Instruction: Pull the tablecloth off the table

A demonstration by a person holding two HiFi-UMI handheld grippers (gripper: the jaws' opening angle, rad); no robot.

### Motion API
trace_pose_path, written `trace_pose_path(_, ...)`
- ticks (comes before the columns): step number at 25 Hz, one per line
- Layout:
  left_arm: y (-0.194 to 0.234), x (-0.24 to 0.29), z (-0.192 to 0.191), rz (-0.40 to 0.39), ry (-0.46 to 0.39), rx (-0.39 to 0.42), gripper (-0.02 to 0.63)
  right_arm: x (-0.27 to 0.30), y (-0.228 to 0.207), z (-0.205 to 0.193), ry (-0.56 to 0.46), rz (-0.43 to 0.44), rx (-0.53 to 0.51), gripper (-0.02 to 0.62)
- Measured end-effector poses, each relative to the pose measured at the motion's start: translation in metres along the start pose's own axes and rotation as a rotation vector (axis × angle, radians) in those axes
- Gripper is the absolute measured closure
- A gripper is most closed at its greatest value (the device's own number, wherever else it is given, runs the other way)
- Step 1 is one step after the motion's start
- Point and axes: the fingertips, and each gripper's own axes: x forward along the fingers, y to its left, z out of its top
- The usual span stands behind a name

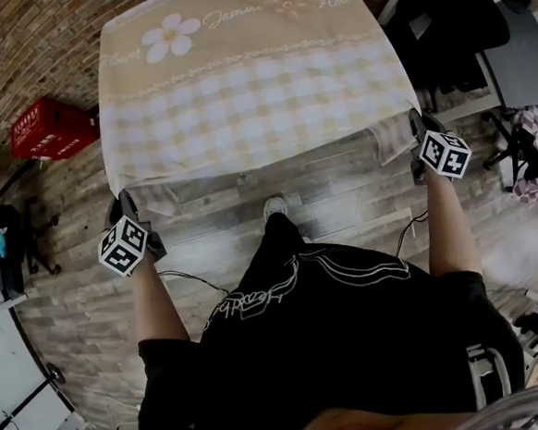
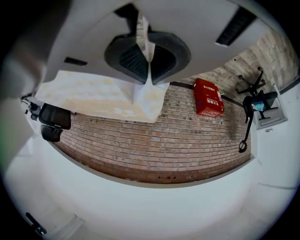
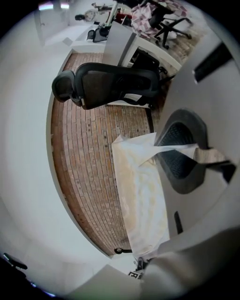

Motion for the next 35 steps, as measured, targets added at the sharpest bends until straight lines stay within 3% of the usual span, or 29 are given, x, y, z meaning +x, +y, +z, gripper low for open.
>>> trace_pose_path(11, -0.046, -0.022, 0.068, -0.055, -0.05, -0.005, 0.6, -0.023, 0.054, 0.096, -0.113, 0.1, -0.112, 0.598)
trace_pose_path(17, -0.066, -0.015, 0.114, -0.092, -0.088, -0.031, 0.6, -0.008, 0.083, 0.138, -0.152, 0.155, -0.049, 0.598)
trace_pose_path(22, -0.088, -0.029, 0.127, -0.131, -0.109, -0.035, 0.6, -0.019, 0.089, 0.136, -0.17, 0.174, 0.016, 0.598)
trace_pose_path(27, -0.103, -0.048, 0.13, -0.149, -0.12, -0.01, 0.6, -0.033, 0.089, 0.138, -0.184, 0.185, 0.02, 0.598)
trace_pose_path(35, -0.111, -0.076, 0.12, -0.158, -0.14, -0.051, 0.6, -0.054, 0.083, 0.128, -0.191, 0.201, 0.024, 0.598)
